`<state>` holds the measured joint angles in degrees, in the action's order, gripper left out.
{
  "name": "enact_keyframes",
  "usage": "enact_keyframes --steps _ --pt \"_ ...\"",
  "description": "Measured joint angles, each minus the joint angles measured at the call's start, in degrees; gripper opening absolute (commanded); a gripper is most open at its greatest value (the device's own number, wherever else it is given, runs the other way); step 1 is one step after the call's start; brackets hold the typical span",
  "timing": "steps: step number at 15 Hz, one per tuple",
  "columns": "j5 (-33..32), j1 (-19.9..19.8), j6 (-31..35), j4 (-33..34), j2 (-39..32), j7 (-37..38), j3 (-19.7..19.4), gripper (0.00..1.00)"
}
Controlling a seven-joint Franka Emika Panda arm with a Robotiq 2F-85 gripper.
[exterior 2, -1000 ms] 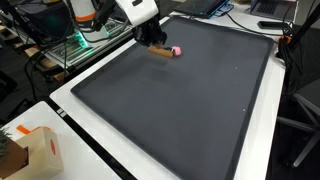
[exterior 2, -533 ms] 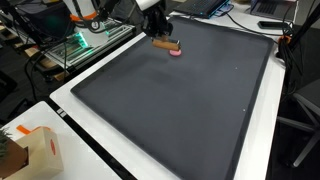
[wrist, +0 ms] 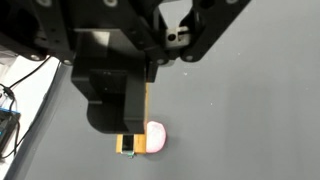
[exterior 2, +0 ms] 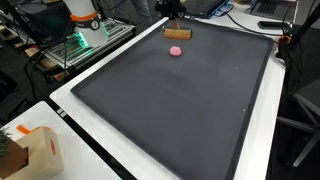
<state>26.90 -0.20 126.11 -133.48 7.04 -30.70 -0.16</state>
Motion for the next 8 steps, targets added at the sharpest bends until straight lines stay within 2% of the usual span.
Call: enact_keyframes --steps 4,8 --pt "-7.6 3.1 4.1 -2.1 2.9 9.1 3.4 0.24" --pt "-16.2 4.9 5.0 -3.5 5.7 18.3 6.2 0.24"
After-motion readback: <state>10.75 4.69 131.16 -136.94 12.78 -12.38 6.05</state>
